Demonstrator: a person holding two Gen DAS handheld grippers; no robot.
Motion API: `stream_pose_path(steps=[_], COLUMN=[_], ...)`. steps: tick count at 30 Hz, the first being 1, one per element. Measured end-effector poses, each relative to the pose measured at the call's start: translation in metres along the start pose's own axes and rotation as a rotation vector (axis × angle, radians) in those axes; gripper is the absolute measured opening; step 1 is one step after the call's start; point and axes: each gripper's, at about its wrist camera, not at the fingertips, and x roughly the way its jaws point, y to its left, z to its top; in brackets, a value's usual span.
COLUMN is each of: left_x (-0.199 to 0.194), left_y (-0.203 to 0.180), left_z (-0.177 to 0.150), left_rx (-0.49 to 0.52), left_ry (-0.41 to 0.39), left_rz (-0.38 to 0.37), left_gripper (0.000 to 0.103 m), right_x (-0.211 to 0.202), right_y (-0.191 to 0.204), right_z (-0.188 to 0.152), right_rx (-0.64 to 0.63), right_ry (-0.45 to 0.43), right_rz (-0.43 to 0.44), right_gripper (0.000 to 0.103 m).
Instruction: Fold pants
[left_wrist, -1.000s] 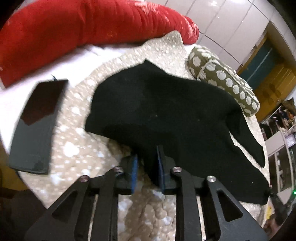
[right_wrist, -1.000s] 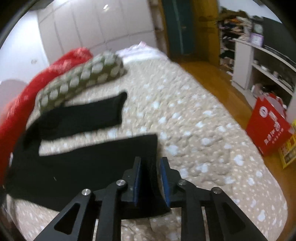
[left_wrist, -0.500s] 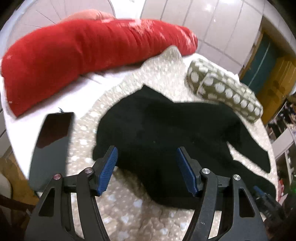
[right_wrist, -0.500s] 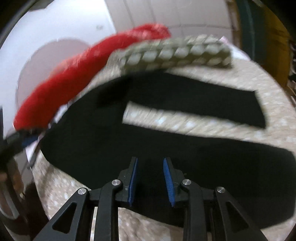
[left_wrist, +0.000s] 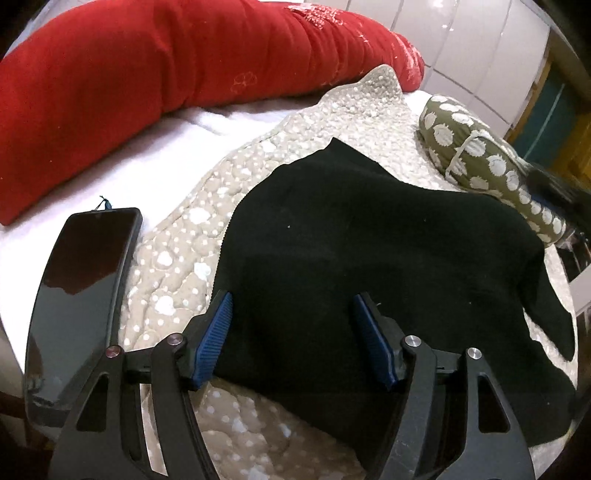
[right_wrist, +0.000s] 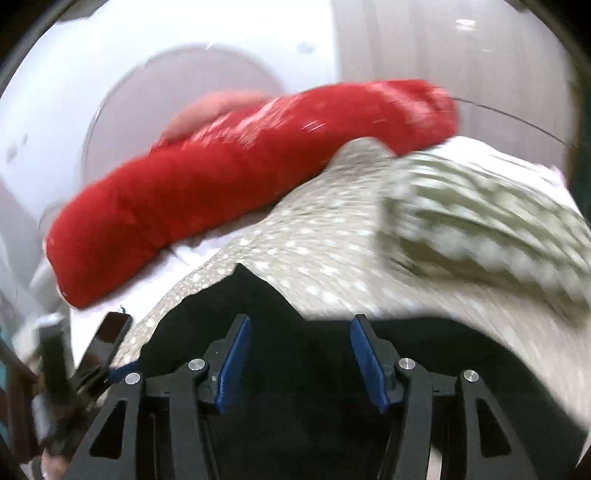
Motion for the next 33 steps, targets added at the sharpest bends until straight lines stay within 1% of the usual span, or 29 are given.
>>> stream_pose_path(steps=[1,3,4,5,6,7,9,10,11,12,13,15,17,18,20,21,22,23,24,25,26,27,30,32,33], left_x=[0.002,0.004,0.004,0.005,0.005,0.005,0.006,0.006,0.006,0.006,0.006,0.004,-0.001,-0.005,-0.015,-0.018,-0.021,-0.027,-0.031,-0.038,-0.05,-0.058,-0.083,-0.095,-0.101], left_y=[-0.002,-0.004,-0.005,-0.005,-0.005,-0.004,-0.002,-0.001,0.0,0.0,0.0,0.002,0.01,0.014,0.029,0.037,0.046,0.057,0.063,0.069,0.073,0.075,0.077,0.073,0.069], left_z=[-0.001,-0.001,-0.002,-0.002,-0.002,-0.002,-0.001,-0.001,-0.001,0.0,0.0,0.001,0.002,0.003,0.006,0.008,0.009,0.011,0.012,0.013,0.014,0.014,0.016,0.015,0.015], left_rx=[0.01,0.027,0.035,0.038,0.036,0.033,0.026,0.023,0.022,0.021,0.018,0.007,-0.032,-0.051,-0.099,-0.127,-0.161,-0.2,-0.226,-0.248,-0.256,-0.249,-0.246,-0.232,-0.22], left_ry=[0.0,0.005,0.004,0.005,0.005,0.006,0.007,0.009,0.009,0.009,0.009,0.006,-0.006,-0.021,-0.072,-0.085,-0.097,-0.112,-0.119,-0.132,-0.166,-0.19,-0.243,-0.271,-0.281], left_rz=[0.0,-0.007,-0.015,-0.021,-0.025,-0.031,-0.042,-0.046,-0.048,-0.05,-0.052,-0.06,-0.071,-0.061,0.009,0.02,0.029,0.002,-0.025,-0.017,0.026,0.033,0.01,-0.01,-0.007], left_gripper=[0.071,0.075,0.079,0.079,0.079,0.079,0.079,0.079,0.079,0.079,0.079,0.079,0.079,0.079,0.079,0.079,0.078,0.077,0.077,0.077,0.077,0.077,0.077,0.077,0.077], right_x=[0.023,0.066,0.083,0.098,0.113,0.128,0.153,0.16,0.16,0.157,0.153,0.141,0.124,0.111,0.08,0.069,0.053,0.041,0.024,0.016,0.01,0.003,-0.009,-0.008,-0.001], right_y=[0.008,0.017,0.021,0.024,0.025,0.023,0.017,0.014,0.013,0.012,0.013,0.016,0.023,0.026,0.037,0.048,0.056,0.068,0.076,0.082,0.089,0.094,0.102,0.101,0.104], right_z=[0.013,0.03,0.034,0.035,0.037,0.037,0.031,0.026,0.026,0.027,0.028,0.035,0.047,0.054,0.064,0.069,0.066,0.06,0.047,0.038,0.024,0.009,-0.042,-0.072,-0.083], right_rx=[-0.049,-0.138,-0.181,-0.213,-0.23,-0.231,-0.203,-0.193,-0.191,-0.193,-0.201,-0.214,-0.227,-0.231,-0.237,-0.241,-0.244,-0.245,-0.24,-0.234,-0.224,-0.213,-0.137,-0.019,0.001], right_ry=[0.041,0.136,0.185,0.224,0.252,0.284,0.367,0.384,0.354,0.318,0.296,0.249,0.186,0.146,0.065,0.029,-0.004,-0.026,-0.052,-0.064,-0.071,-0.074,-0.039,0.009,0.042], right_rz=[0.025,0.046,0.046,0.034,0.024,0.036,0.098,0.117,0.127,0.13,0.099,0.047,0.029,0.021,0.007,0.003,-0.01,-0.023,-0.013,0.0,0.007,0.015,0.079,0.159,0.186], right_gripper=[0.054,0.054,0.054,0.054,0.054,0.054,0.053,0.048,0.039,0.005,0.003,0.003,0.003,0.003,0.003,0.003,0.003,0.003,0.003,0.003,0.003,0.003,0.001,0.0,0.0])
